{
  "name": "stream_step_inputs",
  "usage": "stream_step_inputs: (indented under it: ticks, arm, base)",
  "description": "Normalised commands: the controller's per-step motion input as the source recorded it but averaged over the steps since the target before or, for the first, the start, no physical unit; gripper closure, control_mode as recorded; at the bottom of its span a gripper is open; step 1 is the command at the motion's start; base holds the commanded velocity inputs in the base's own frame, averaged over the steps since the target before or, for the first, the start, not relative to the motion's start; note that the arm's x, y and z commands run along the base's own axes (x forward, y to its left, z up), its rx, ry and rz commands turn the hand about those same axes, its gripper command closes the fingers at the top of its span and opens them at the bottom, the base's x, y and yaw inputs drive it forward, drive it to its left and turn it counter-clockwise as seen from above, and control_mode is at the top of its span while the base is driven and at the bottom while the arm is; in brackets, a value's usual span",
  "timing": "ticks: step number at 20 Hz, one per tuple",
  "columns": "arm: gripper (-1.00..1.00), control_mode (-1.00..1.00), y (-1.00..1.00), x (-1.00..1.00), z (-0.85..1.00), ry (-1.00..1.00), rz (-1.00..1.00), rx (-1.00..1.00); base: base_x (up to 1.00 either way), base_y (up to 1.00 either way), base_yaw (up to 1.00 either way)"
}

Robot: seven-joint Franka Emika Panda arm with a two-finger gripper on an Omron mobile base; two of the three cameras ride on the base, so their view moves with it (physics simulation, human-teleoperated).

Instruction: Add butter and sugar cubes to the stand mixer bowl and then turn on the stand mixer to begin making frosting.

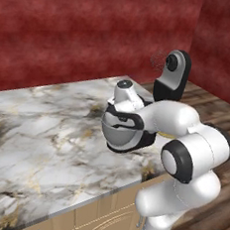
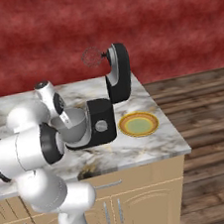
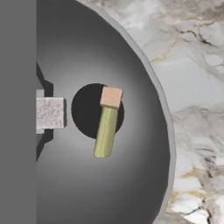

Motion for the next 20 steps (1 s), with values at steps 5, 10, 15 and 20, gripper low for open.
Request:
stream_step_inputs:
  ticks: [5, 10, 15, 20]
  arm:
    - [1.00, -1.00, 0.00, 0.14, -0.18, 0.01, -0.07, 0.00]
    - [1.00, -1.00, -0.02, 0.09, -0.17, 0.00, -0.07, 0.00]
    - [1.00, -1.00, -0.03, 0.11, -0.21, 0.01, -0.07, 0.00]
    - [1.00, -1.00, -0.02, 0.11, -0.21, 0.00, -0.07, 0.00]
  base:
    - [0.00, 0.00, 0.00]
    - [0.00, 0.00, 0.00]
    - [0.00, 0.00, 0.00]
    - [0.00, 0.00, 0.00]
